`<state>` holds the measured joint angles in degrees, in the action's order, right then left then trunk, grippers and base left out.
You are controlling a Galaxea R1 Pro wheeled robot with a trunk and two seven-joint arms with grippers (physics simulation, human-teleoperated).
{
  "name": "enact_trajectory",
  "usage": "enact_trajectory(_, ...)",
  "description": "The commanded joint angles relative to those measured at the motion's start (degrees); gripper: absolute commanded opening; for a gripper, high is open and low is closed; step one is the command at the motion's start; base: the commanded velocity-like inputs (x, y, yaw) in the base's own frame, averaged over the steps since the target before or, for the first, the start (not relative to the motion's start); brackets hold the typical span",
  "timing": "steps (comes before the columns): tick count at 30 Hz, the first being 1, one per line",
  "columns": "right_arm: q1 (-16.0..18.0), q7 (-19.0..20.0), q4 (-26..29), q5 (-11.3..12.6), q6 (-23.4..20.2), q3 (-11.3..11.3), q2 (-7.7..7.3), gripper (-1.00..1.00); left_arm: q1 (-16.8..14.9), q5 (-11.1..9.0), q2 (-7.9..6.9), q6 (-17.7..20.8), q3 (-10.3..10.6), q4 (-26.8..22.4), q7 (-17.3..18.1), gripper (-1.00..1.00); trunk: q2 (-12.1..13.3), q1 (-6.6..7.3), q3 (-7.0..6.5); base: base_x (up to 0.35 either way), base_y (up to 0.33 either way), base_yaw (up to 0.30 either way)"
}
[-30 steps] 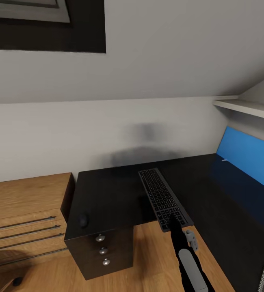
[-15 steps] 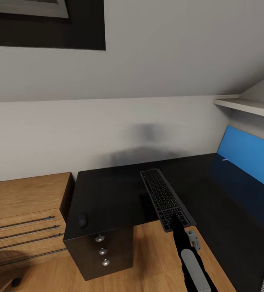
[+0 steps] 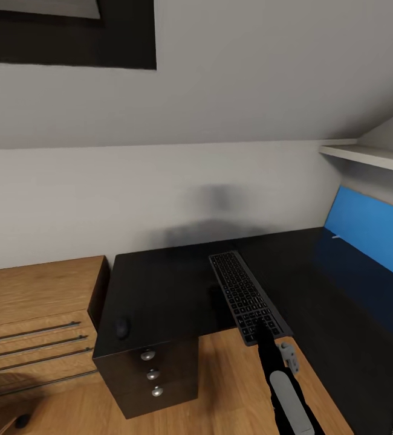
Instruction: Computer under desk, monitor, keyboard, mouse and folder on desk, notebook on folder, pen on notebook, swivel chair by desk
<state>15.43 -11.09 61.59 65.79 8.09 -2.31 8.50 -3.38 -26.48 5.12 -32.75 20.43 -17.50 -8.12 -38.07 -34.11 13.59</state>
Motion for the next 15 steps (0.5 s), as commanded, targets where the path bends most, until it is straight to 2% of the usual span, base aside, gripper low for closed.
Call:
enact_trajectory(1, 0.0, 0.1, 0.1, 0.7, 0.3, 0.0, 0.02, -1.0, 0.0, -0.2, -0.03, -0.2, 0.5, 0.0, -0.5, 1.0, -0.5, -0.24, 0.27, 0.0, 0.0, 0.0)
enact_trajectory(15, 0.0, 0.0, 0.2, 0.7, 0.3, 0.2, 0.04, -1.0, 0.0, -0.2, -0.09, -0.2, 0.5, 0.0, -0.5, 1.0, -6.1, -3.31, 2.78, 0.0, 0.0, 0.0)
